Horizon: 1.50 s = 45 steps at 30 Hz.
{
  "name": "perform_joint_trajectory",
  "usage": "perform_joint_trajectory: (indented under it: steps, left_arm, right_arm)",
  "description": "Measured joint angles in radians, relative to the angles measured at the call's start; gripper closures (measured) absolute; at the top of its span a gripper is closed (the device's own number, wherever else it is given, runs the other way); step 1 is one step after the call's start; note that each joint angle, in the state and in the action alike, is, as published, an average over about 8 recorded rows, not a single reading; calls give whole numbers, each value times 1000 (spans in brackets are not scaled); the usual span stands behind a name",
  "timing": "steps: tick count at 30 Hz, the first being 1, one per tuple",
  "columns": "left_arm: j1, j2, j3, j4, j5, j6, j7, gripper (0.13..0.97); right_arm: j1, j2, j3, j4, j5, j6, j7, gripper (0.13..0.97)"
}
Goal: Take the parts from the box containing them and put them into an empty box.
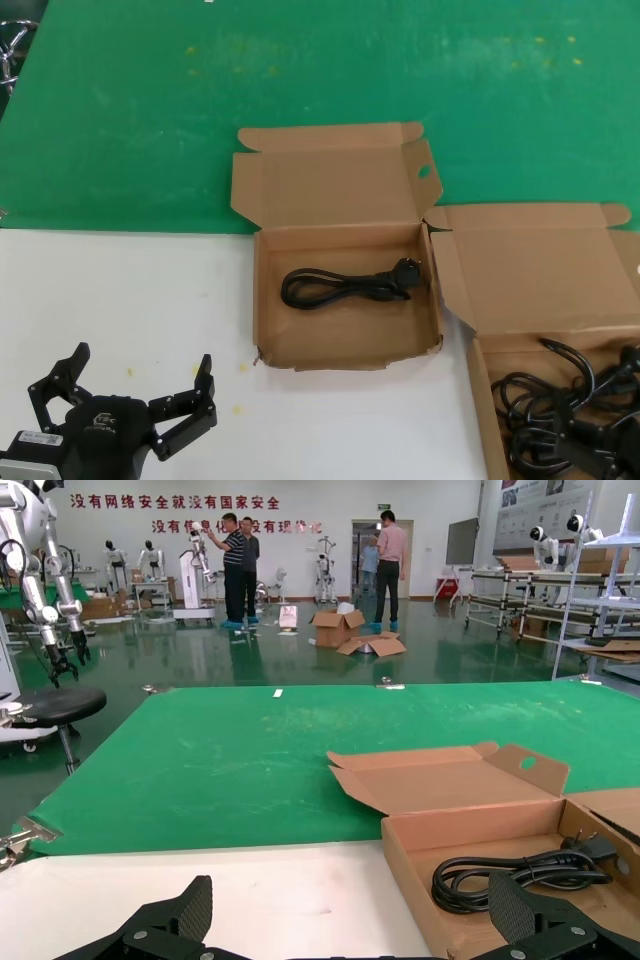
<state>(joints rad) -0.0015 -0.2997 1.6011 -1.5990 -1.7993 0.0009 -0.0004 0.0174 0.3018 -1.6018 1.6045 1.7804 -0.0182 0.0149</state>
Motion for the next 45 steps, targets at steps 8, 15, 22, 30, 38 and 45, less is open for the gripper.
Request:
perform_joint_trajectory:
  steps: [8, 15, 22, 30, 38, 45]
  left_arm:
    - [0, 0, 0, 0, 0, 0, 0, 132]
    - [0, 0, 0, 0, 0, 0, 0, 132]
    - [0, 0, 0, 0, 0, 0, 0, 132]
    - [0, 0, 0, 0, 0, 0, 0, 132]
    - [0, 0, 0, 0, 0, 0, 0, 132]
    - [0, 0, 0, 0, 0, 0, 0, 132]
  right_arm:
    - [0, 0, 0, 0, 0, 0, 0, 129]
    - [0, 0, 0, 0, 0, 0, 0, 129]
    - [0, 0, 0, 0, 0, 0, 0, 129]
    - [0, 0, 0, 0, 0, 0, 0, 129]
    - [0, 0, 0, 0, 0, 0, 0, 129]
    - [0, 0, 0, 0, 0, 0, 0, 129]
